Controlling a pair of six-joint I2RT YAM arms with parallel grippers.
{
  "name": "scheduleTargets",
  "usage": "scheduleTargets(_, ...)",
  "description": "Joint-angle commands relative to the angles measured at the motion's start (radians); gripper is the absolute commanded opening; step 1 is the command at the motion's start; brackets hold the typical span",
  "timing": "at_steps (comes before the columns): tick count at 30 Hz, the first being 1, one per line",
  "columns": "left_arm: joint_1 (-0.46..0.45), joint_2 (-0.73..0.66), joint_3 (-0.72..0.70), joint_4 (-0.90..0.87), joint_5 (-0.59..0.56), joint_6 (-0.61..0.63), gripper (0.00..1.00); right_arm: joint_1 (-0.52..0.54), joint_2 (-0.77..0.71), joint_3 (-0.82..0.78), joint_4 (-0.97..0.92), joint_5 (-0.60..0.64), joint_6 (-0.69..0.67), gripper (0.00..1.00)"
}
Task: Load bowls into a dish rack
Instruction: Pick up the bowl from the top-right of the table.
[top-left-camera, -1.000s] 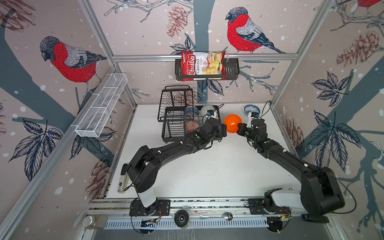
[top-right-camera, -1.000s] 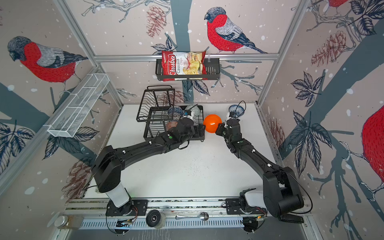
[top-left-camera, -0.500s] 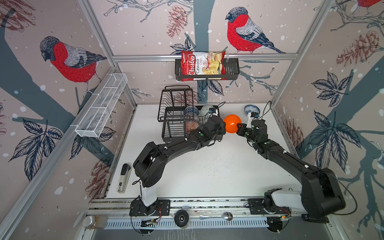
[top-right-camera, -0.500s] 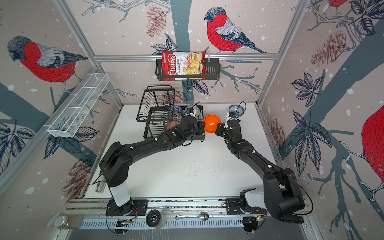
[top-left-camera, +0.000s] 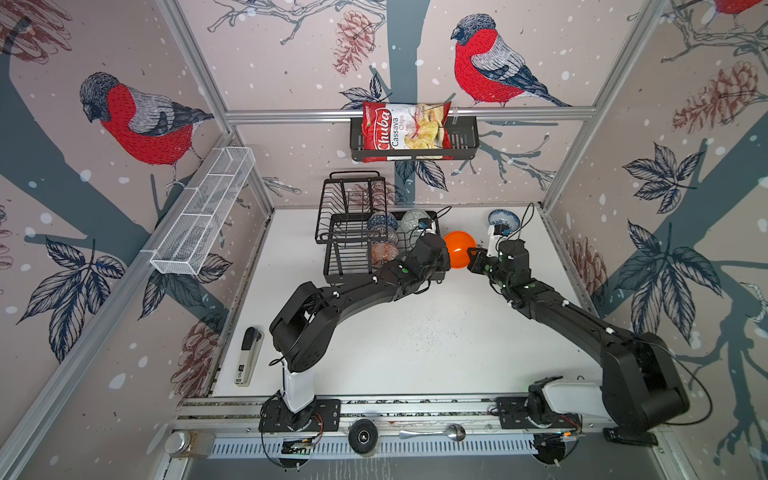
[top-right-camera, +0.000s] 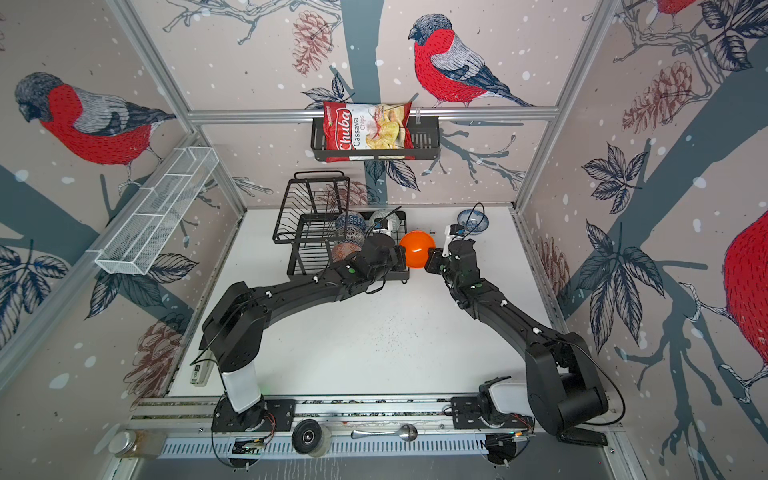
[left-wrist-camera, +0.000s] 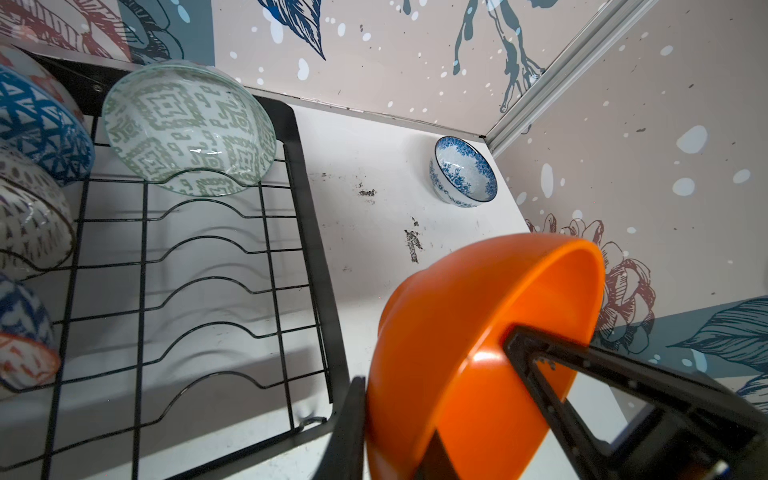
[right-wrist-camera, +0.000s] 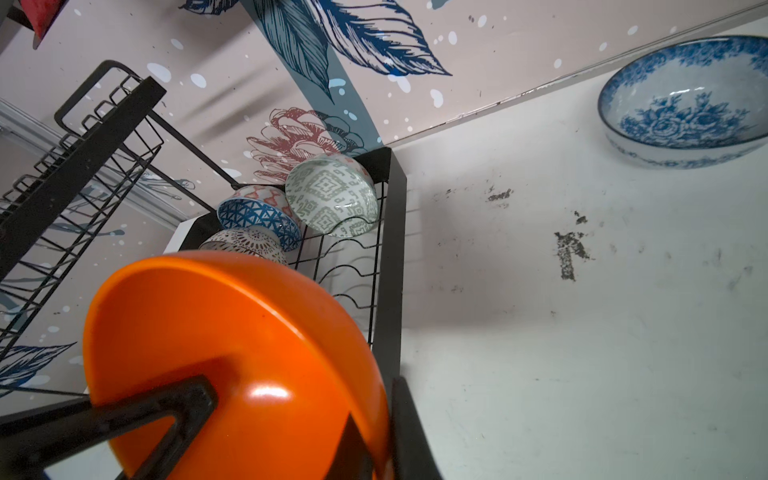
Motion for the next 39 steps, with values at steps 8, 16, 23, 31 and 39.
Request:
scheduleTargets(8,0.003,-0.027,-0.037,0.082,-0.016,-0.005,0.00,-0.001,0.013,0.011,0.043,0.014,0.015,0.23)
scheduleTargets(16,0.003,-0.067,-0.071,0.150,-0.096,0.032,0.00,-0.012,-0.011,0.098,-0.081,0.008,0.026,0.51)
scheduleTargets(23,0.003,-0.066,-0.065,0.263,-0.177,0.069,0.00,-0.056,-0.055,0.204,-0.260,0.008,0.078,0.81)
scheduleTargets(31,0.003,-0.026,-0.046,0.361,-0.329,0.104,0.00,-0.119,-0.126,0.296,-0.322,-0.033,0.208,1.00)
scheduleTargets(39,0.001,0.008,-0.039,0.472,-0.442,0.185,0.00,-0.126,-0.153,0.302,-0.169,-0.228,0.505,1.00)
